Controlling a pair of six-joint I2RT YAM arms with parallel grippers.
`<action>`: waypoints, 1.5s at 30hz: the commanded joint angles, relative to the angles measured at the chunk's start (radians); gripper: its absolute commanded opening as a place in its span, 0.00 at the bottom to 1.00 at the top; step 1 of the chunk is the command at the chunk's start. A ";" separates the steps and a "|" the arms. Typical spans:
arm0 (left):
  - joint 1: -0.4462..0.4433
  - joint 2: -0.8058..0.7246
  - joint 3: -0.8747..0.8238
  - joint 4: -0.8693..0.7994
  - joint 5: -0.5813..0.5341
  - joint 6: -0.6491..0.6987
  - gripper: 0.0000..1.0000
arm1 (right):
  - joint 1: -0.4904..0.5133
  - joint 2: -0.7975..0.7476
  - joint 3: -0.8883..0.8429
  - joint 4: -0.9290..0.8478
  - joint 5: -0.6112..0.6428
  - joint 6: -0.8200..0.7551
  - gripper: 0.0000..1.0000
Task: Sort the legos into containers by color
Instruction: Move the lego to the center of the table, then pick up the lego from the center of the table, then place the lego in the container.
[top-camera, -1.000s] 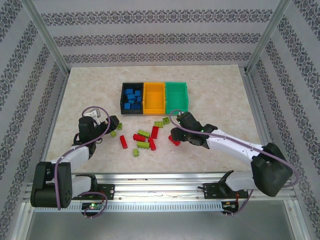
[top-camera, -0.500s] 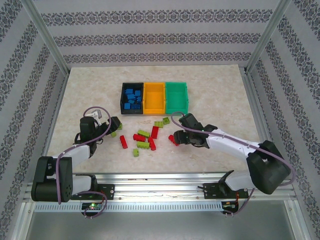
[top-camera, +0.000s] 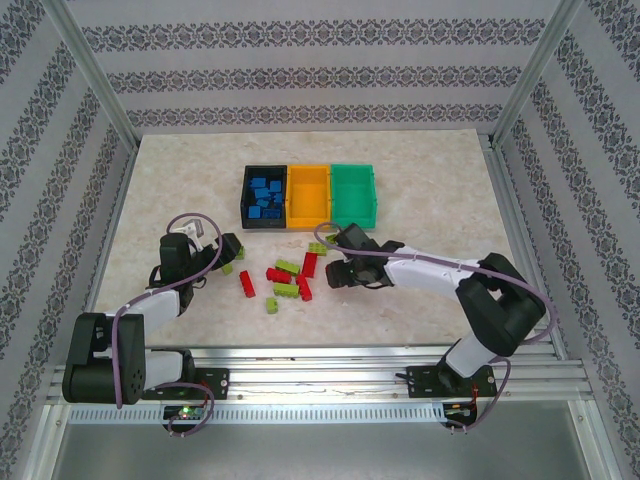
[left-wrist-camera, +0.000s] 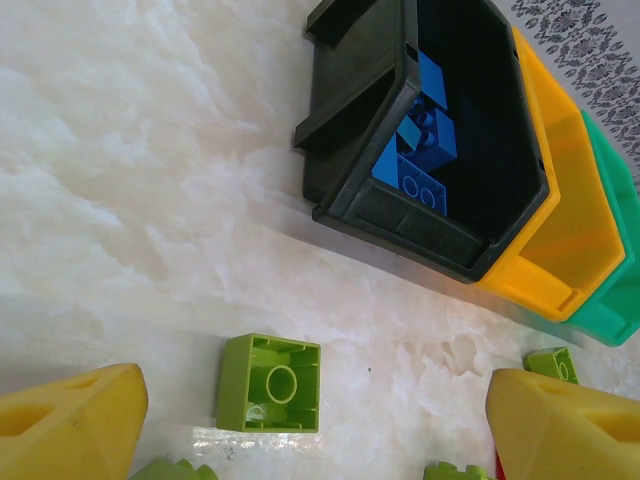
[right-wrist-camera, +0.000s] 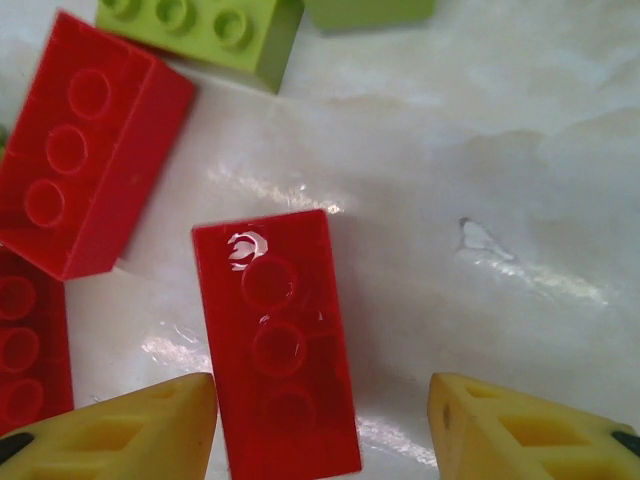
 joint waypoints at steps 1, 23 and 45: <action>0.015 -0.006 0.010 0.045 0.011 -0.001 0.88 | 0.027 0.034 0.027 -0.016 -0.031 -0.016 0.59; 0.015 0.003 0.016 0.045 0.017 -0.001 0.88 | 0.048 0.082 0.160 0.012 -0.020 -0.035 0.30; 0.015 -0.024 0.038 -0.002 0.042 0.016 1.00 | -0.144 0.452 0.802 -0.100 -0.080 -0.082 0.55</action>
